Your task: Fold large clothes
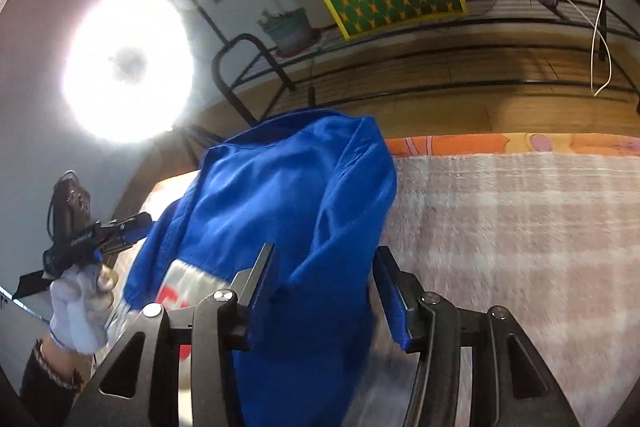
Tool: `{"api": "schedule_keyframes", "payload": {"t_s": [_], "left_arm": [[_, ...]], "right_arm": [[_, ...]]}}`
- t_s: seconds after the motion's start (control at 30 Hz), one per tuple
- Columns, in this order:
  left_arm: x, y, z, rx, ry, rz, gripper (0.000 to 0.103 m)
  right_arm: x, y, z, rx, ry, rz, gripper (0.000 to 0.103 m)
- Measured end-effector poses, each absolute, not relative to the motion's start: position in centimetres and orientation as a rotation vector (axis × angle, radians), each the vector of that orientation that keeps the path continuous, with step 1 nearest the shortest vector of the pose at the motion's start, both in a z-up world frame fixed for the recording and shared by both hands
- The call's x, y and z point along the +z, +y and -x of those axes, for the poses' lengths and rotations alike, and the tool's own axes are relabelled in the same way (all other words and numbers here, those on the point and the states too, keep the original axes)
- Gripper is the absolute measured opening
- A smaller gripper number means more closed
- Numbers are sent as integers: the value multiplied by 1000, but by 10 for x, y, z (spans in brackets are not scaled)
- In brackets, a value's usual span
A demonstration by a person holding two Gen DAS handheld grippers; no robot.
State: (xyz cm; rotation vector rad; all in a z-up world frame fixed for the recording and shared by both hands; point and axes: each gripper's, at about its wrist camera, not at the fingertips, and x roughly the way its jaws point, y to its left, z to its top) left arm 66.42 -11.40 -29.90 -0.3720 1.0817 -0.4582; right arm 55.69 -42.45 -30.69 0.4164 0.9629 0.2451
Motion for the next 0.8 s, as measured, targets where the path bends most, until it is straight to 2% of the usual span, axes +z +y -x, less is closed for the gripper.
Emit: {"api": "schedule_keyframes", "payload": {"t_s": [0.03,0.2,0.27,0.33,0.37,0.4,0.5,0.57,0.8], "left_arm": [[-301,-120,-665,-471,1090,352,64],[-299,-149,-666,-491,1094,181,64],[-299,-155,-666,-479,1092,142,62],[-299,-160,-664,-454,1075,101,50],[-299,-161,-663,-446,1070,87,35],[-299,-162,-661,-433,1061,76,26],[-298,-165,-656,-426,1037,49,8],[-293,-169,-651,-418,1006,20,5],[-245,-157,-625,-429,867,108,2]], "right_arm": [[-311,-423,-560,248,967,-417,45],[-313,-412,-566,270,967,-379,44],[-313,-410,-567,259,971,-359,37],[-313,-408,-566,244,972,-343,30],[-313,-408,-565,238,972,-337,26],[-312,-408,-565,232,970,-333,24],[-309,-405,-563,213,961,-296,11],[-303,-398,-560,199,942,-239,4],[-244,-377,-534,182,825,-119,2]]}}
